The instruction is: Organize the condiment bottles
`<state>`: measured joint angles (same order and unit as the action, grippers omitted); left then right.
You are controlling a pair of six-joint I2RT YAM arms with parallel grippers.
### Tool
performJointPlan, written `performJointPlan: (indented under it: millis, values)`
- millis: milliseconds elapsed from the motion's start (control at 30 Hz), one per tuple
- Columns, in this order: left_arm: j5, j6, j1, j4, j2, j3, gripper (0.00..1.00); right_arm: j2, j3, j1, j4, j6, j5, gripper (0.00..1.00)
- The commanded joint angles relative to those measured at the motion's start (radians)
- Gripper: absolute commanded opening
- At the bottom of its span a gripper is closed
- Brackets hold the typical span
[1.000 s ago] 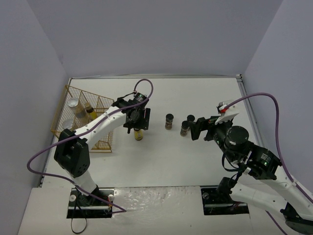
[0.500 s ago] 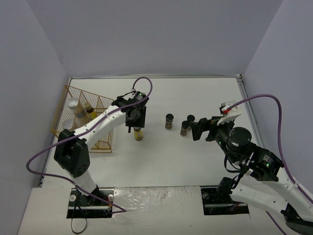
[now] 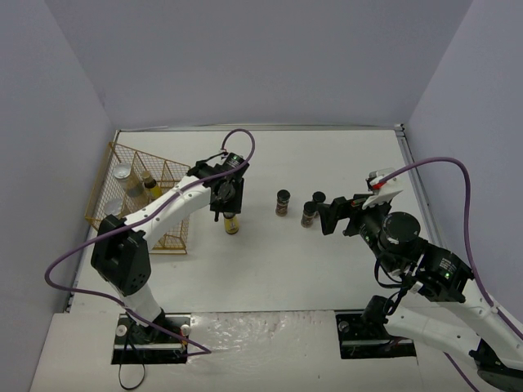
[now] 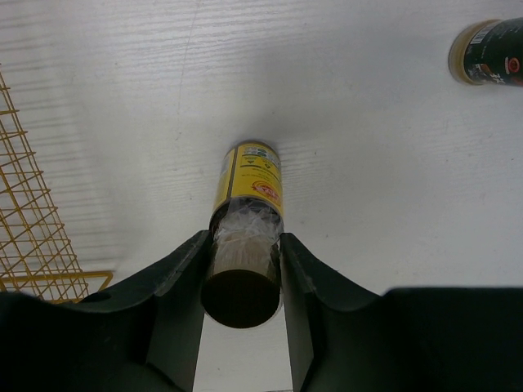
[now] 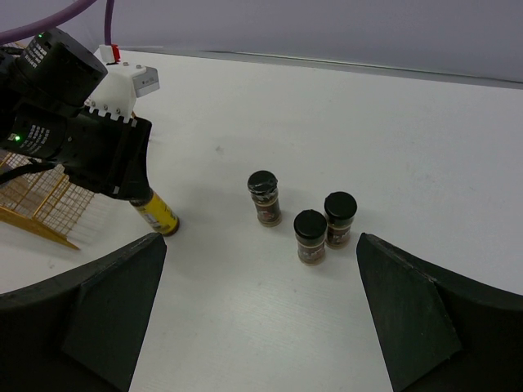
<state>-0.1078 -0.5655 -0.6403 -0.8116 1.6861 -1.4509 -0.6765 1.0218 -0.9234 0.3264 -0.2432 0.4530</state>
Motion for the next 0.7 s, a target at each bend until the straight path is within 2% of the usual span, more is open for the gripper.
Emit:
performJointPlan:
  millis: [0,33,133,200,500,667]
  values:
    - [-0.012,-0.012,-0.002,-0.014,0.002,-0.057,0.32,-0.01,0.005,0.003,-0.049,-0.01,-0.008,1.0]
    - [-0.012,-0.011,-0.002,-0.016,0.002,-0.059,0.29,-0.009,0.004,0.003,-0.049,-0.01,-0.008,1.0]
    - [-0.014,-0.01,-0.002,-0.028,-0.005,-0.075,0.07,-0.004,0.003,0.003,-0.049,-0.014,-0.007,1.0]
    - [-0.019,-0.006,-0.002,-0.039,-0.016,-0.095,0.0,-0.001,0.003,0.003,-0.049,-0.018,-0.008,1.0]
    - [-0.048,-0.004,0.009,-0.18,-0.097,-0.248,0.0,0.0,0.018,0.003,-0.049,-0.007,-0.007,1.0]
    - [-0.074,-0.008,0.071,-0.294,-0.152,-0.35,0.0,-0.011,0.037,0.003,-0.049,0.013,-0.016,1.0]
